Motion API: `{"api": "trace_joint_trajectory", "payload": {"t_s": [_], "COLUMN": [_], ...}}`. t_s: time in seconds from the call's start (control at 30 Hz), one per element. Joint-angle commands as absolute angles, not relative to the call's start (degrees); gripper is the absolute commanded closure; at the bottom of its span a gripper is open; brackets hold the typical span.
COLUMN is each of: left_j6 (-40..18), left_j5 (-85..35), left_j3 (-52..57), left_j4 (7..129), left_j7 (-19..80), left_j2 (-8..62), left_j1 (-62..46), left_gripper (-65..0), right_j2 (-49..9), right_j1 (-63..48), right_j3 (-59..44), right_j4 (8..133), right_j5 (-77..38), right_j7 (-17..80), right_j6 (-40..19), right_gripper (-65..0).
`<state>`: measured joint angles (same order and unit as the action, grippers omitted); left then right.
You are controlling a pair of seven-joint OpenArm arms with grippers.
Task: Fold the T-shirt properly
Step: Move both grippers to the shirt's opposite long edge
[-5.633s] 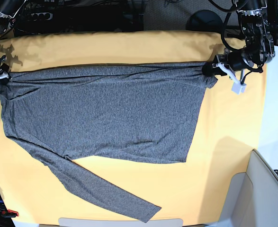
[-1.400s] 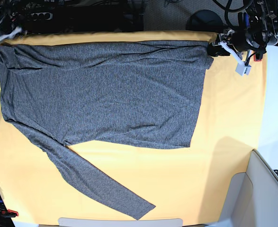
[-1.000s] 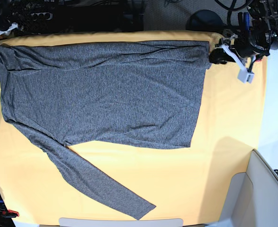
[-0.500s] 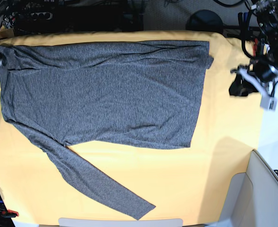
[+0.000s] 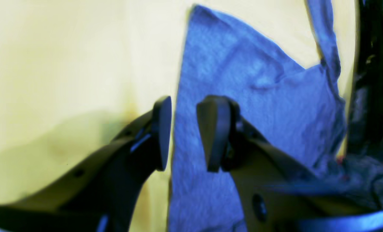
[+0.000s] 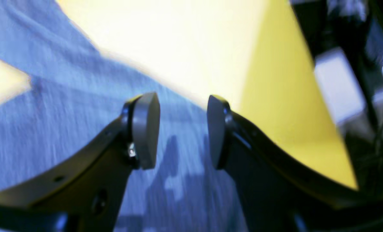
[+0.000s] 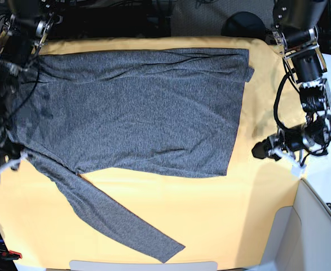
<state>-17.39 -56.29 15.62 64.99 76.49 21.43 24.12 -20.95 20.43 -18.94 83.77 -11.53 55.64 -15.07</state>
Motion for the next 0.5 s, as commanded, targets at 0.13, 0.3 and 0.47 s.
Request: {"api": "trace_joint_trajectory", "payload": {"t_s": [0.13,0.3,0.47], "left_j6": [-17.8,-17.9,-17.9], "left_j5": [-57.7,-57.7,-57.7], "left_j3": [4.0,-3.6,-6.5], "left_j4": [49.5,45.1,43.2], "left_j7": [68.1,61.9,58.0], "left_j2": [23.2,23.5,23.3], "left_j1": [32.0,34.7,35.8], "left_gripper": [-22.0,-22.6,-22.6], "right_j2": [-25.4,-25.3,-25.2], "right_j1": [31.7,35.9,35.6], "right_j3": [-7.5,-4.4,-4.5], "right_j4": [66.6,56.4,56.1], "right_j5": [-8.7,-6.2,-5.1], "right_j7": [44.6,39.5,39.0], "right_j6": [-14.8,-14.8,-14.8], "right_gripper": [-24.4,-24.4,-24.4]}}
